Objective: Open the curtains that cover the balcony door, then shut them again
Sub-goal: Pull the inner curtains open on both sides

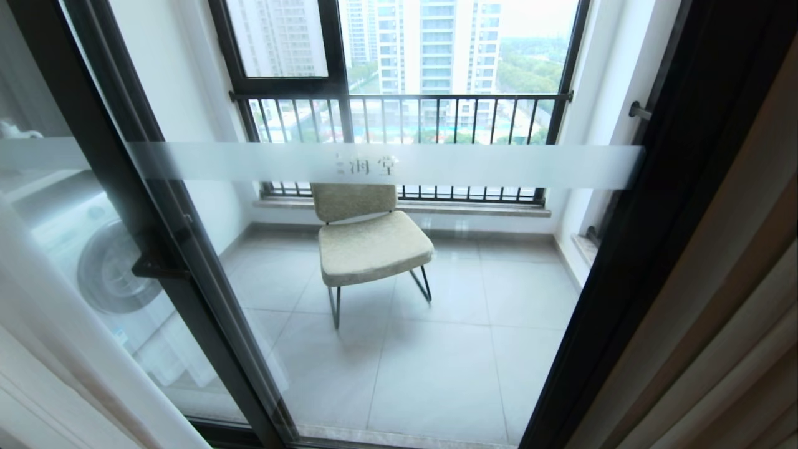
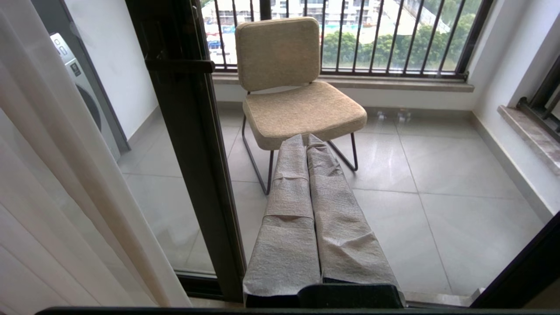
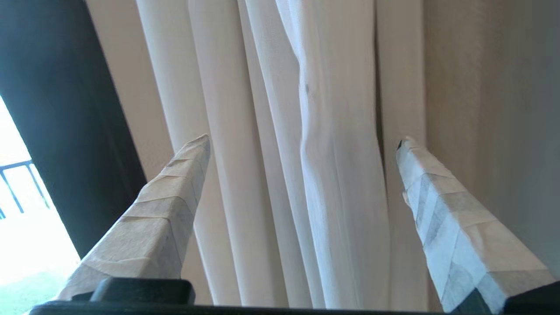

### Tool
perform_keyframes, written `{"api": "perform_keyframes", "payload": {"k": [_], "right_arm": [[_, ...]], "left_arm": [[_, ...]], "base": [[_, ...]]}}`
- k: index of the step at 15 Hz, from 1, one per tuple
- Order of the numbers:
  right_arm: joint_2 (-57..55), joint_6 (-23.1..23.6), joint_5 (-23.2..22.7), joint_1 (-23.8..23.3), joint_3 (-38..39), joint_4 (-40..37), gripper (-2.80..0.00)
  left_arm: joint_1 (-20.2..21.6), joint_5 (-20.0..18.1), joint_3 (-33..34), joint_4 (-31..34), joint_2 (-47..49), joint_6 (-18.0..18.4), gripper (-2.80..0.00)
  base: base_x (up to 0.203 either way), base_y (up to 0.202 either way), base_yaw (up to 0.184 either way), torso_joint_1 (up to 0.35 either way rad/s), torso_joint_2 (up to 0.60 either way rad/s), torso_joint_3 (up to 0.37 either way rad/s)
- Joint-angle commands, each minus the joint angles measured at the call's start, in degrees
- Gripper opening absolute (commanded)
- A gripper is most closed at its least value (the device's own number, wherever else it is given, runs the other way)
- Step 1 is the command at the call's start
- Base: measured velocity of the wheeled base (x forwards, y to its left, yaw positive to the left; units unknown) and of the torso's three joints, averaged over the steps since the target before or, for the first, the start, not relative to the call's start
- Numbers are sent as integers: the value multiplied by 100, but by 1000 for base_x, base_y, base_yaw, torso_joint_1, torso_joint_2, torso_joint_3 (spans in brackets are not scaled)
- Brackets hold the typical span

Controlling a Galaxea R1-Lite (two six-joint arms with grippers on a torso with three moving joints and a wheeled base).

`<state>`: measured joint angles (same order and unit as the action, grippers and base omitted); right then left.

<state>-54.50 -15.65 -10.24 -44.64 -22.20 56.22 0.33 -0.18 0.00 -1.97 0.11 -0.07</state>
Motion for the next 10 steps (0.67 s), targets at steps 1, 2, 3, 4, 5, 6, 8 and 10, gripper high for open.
{"api": "perform_keyframes", "payload": {"k": [1, 2, 3, 4, 5, 6, 8, 10], "right_arm": [[567, -6, 19, -1, 344, 35, 0], [755, 2, 31, -1, 582, 37, 0], [909, 50, 62, -1, 850, 45, 0], [1037, 124, 129, -1, 1114, 66, 0], [1151, 189, 191, -1, 1300, 80, 0], [1255, 230, 218, 5, 1421, 86, 0], [1428, 260, 224, 8, 1562, 90, 0], [1496, 365, 218, 8, 1749, 88, 0]], "left_arm": [[-2, 1, 0, -6, -2, -1, -280], [2, 1, 0, -6, -2, -1, -280], [2, 1, 0, -6, -2, -1, -280], [2, 1, 0, 3, -2, -1, -280], [2, 1, 0, -6, -2, -1, -280], [2, 1, 0, -6, -2, -1, -280], [2, 1, 0, 3, -2, -1, -280], [2, 1, 0, 1, -2, -1, -280]], "base": [[0, 0, 0, 0, 0, 0], [0, 0, 0, 0, 0, 0], [0, 0, 0, 0, 0, 0], [0, 0, 0, 0, 0, 0], [0, 0, 0, 0, 0, 0], [0, 0, 0, 0, 0, 0], [0, 0, 0, 0, 0, 0], [0, 0, 0, 0, 0, 0]]}}
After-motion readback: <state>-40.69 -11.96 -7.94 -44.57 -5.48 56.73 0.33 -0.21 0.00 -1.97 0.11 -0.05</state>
